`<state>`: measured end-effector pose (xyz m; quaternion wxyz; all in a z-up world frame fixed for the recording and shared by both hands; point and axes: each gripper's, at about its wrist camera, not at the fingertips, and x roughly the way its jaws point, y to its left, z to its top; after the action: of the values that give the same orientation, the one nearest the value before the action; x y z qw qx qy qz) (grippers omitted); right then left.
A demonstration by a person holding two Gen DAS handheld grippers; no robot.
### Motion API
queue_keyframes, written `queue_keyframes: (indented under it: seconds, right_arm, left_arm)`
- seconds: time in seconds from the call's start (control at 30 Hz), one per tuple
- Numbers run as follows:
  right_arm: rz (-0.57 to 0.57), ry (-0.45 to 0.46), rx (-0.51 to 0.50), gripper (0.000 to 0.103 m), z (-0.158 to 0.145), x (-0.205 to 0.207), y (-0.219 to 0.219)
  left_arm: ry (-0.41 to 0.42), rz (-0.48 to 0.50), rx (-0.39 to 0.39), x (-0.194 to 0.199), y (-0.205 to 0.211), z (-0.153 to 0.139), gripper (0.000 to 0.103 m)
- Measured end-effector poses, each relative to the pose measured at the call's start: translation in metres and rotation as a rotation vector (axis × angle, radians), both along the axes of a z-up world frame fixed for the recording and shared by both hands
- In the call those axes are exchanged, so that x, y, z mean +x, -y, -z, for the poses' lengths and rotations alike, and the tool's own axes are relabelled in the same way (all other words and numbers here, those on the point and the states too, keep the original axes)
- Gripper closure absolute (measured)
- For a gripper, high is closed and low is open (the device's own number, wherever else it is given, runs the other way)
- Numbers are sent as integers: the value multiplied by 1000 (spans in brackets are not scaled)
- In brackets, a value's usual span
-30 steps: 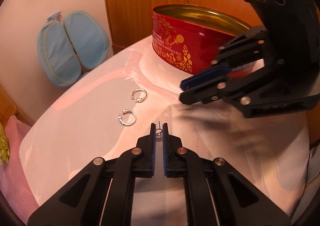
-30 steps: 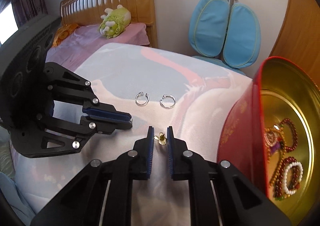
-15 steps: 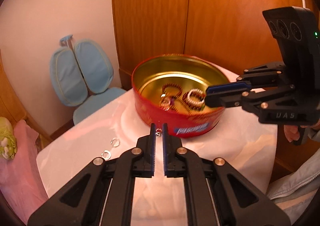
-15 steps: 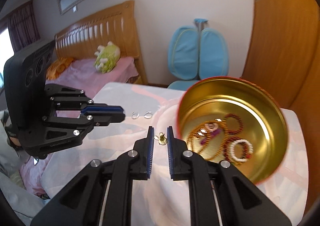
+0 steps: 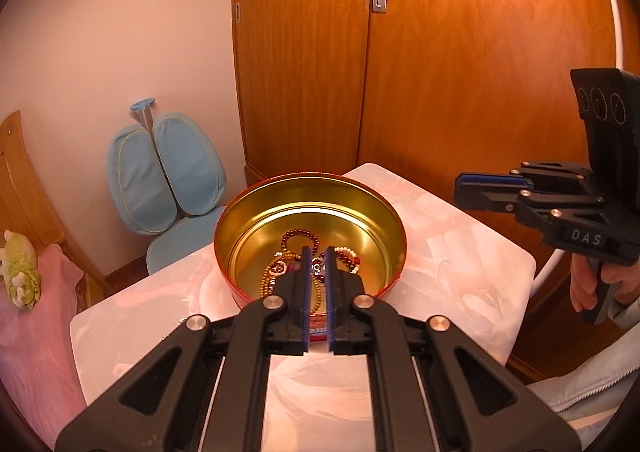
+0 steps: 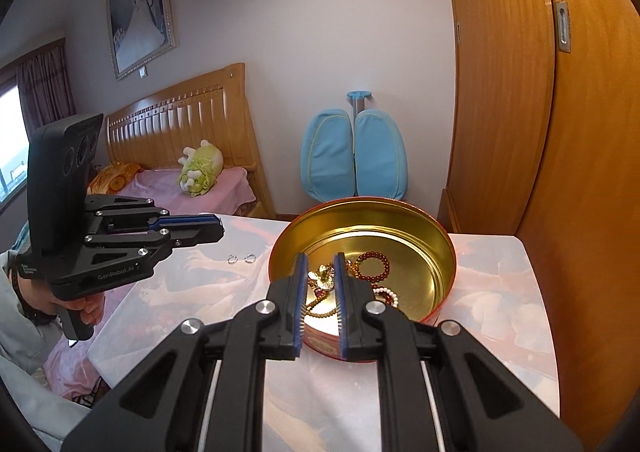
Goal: Organize jewelry
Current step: 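Carry both studs over the tin with the left and right tools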
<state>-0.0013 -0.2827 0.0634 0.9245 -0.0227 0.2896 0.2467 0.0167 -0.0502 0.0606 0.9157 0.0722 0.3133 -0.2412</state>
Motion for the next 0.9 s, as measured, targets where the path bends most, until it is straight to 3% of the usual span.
queue_keyframes:
  seconds: [0.2,0.37,0.5,0.7,0.9]
  right_arm:
    - [12,-50,43,89,13,28,8]
    - [49,-106,40,89,27,59,5]
    - [62,-145,-18,89,40,83,0]
    - [81,-261,-52,89,60,123,-10]
    - [72,-422,-83,89,72,173,-20]
  left_arm:
    - [-14,4,23,9,8,-1,97]
    - [-60,32,30,46,4,15,97]
    - [-97,37,-4,79,-1,27,97]
    - [-158,91,2,122,1,47,97]
    - [-296,116,36,169,9,72,97]
